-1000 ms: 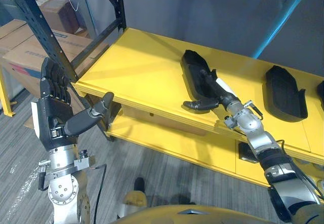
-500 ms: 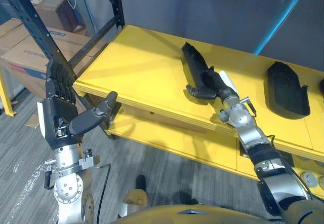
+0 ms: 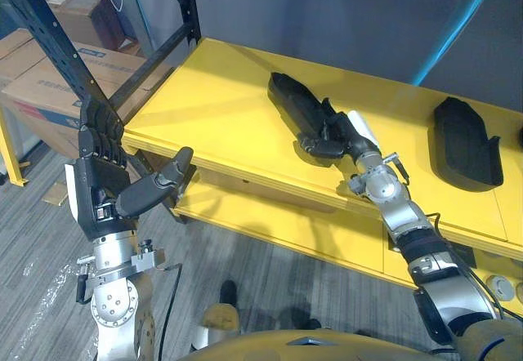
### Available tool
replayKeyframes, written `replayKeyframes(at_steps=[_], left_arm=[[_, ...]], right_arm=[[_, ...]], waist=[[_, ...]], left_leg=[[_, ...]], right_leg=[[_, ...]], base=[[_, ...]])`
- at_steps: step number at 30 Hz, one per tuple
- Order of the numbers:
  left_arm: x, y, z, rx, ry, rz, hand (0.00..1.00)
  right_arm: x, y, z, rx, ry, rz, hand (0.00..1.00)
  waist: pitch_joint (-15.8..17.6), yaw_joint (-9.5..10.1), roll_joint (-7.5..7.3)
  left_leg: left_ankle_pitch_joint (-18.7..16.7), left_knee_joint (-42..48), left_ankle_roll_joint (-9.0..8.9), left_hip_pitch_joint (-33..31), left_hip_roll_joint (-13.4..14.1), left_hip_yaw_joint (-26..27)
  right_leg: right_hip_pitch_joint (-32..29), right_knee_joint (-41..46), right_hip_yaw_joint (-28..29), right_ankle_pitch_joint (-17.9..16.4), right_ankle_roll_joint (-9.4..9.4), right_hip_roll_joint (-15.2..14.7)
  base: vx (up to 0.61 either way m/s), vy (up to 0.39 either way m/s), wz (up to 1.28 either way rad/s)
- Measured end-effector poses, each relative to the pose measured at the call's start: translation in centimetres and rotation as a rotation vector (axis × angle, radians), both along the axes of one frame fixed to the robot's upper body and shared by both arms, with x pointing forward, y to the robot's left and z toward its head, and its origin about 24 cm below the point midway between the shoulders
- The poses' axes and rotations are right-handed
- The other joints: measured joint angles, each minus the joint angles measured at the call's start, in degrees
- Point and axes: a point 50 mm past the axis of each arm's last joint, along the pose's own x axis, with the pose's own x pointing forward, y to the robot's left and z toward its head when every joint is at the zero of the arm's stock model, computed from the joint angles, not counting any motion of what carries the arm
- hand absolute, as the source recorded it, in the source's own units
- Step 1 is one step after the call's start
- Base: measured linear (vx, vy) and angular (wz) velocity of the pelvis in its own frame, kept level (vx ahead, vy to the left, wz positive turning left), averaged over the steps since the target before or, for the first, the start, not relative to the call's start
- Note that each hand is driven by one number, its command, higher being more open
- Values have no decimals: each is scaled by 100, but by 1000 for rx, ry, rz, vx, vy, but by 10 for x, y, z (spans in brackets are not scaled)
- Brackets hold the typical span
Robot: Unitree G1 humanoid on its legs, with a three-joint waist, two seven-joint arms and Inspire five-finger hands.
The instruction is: Walk over and take three plastic housings, then place them on the shelf
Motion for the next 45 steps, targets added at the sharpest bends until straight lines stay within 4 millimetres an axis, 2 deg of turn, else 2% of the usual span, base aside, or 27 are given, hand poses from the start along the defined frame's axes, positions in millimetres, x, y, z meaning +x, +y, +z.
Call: replayKeyframes(at_steps=[13, 17, 23, 29, 40, 45], left_arm=[[4, -11, -3, -27, 15, -30, 100], [5, -17, -5, -50, 24, -41, 100], [9, -23, -6, -73, 43, -57, 100], [12, -24, -7, -82, 50, -59, 100], [15, -39, -8, -73, 68, -153, 100], [15, -35, -9, -78, 74, -142, 100]], right_arm=[[13, 20, 4, -131, -4, -184, 0], [23, 16, 11, -154, 28, -276, 0], [31, 14, 21, -236, 36, -343, 0], [34, 9, 25, -283, 59, -391, 0], [32, -1, 23, -256, 83, -440, 0], [19, -14, 14, -251, 68, -462, 0]], waist=[[12, 49, 10], [21, 135, 19], [74, 154, 84], [75, 141, 87], [64, 98, 64], [48, 40, 37]], left_leg=[[5, 1, 5, -5, 1, 37], [9, 1, 9, -7, 0, 36], [19, 2, 22, -13, -2, 34], [26, 4, 33, -24, -1, 55], [18, 5, 41, 9, -1, 251], [9, 3, 54, 38, -6, 315]], right_leg=[[-24, 10, 13, 0, 1, -12], [-26, 20, 10, 0, 1, -15], [-40, 53, 8, 0, 0, -40], [-75, 88, 19, 1, 0, -65], [-167, 98, 236, 63, 34, -91], [-182, 100, 305, 76, 34, -98]], base=[[0, 0, 0], [0, 0, 0], [0, 0, 0], [0, 0, 0], [0, 5, -9], [-1, 12, -6]])
